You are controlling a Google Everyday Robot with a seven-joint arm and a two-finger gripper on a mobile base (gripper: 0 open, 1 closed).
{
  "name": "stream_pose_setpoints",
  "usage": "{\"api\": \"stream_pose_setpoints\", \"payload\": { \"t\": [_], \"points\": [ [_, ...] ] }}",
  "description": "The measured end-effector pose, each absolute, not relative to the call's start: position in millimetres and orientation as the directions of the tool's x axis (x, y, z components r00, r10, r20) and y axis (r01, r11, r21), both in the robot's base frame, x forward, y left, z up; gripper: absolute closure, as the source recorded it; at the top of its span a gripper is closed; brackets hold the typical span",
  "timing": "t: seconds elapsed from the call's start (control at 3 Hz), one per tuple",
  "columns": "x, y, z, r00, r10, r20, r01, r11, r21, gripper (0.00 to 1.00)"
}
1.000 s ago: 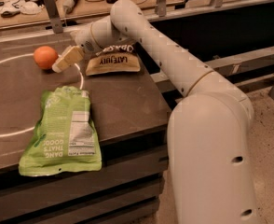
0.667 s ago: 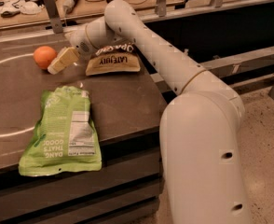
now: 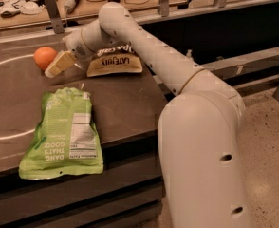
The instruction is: Move orange near green rice chip bag
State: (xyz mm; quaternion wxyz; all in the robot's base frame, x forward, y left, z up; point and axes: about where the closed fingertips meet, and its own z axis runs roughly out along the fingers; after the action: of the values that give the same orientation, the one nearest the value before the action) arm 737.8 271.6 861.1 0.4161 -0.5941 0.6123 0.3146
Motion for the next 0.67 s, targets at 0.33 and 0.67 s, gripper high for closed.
{"api": "stream_pose_setpoints", "payload": {
  "t": [0.33, 0.67],
  "points": [
    [738.3, 283.9, 863.1, 0.058, -0.444, -0.894, -0.990, 0.088, -0.108, 0.34],
    [736.7, 298.0, 866.9, 0.049, -0.401, -0.915, -0.995, 0.060, -0.079, 0.52]
  ]
}}
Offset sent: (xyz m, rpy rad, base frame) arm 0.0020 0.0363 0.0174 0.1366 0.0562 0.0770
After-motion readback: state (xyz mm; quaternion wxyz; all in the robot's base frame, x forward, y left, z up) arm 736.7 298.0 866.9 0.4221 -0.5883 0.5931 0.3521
